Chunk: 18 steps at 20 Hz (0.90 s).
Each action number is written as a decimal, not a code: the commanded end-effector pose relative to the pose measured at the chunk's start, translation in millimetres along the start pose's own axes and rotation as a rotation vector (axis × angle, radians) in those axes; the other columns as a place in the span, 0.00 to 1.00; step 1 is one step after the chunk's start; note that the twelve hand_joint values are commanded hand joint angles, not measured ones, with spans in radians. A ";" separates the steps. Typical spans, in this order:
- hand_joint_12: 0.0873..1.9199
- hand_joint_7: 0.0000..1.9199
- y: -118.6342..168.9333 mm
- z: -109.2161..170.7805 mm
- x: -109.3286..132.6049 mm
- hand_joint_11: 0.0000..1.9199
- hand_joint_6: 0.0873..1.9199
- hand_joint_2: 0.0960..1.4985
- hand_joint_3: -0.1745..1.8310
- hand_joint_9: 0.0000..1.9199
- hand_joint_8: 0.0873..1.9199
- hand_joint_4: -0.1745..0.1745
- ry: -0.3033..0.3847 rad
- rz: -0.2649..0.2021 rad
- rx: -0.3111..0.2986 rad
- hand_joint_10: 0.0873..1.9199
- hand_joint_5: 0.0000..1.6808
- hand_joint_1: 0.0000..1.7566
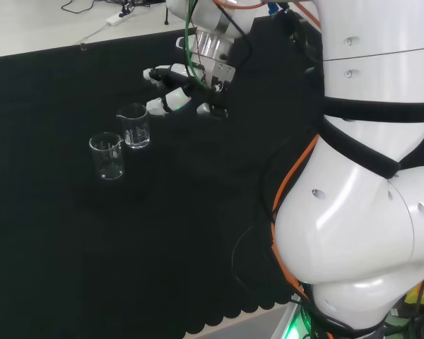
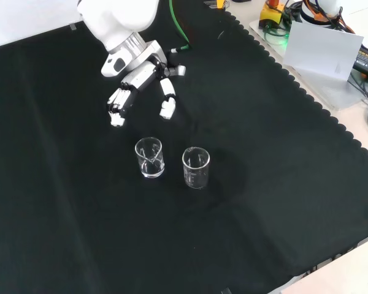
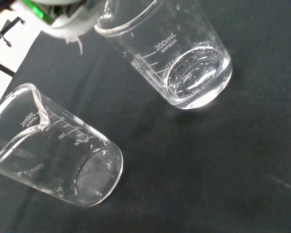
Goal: Pick up the beaker on the right.
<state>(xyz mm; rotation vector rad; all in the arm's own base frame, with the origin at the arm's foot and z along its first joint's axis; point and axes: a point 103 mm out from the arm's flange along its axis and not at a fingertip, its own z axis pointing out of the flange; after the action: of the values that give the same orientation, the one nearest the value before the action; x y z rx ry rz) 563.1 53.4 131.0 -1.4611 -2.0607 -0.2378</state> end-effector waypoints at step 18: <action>0.52 0.05 27.8 38.9 9.9 0.00 0.00 0.29 0.42 0.10 0.22 0.42 0.042 -0.044 0.013 0.28 0.11 0.48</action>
<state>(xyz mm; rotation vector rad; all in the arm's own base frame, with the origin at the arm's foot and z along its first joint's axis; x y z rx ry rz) 568.6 70.0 103.5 -1.3881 -2.0603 -0.2707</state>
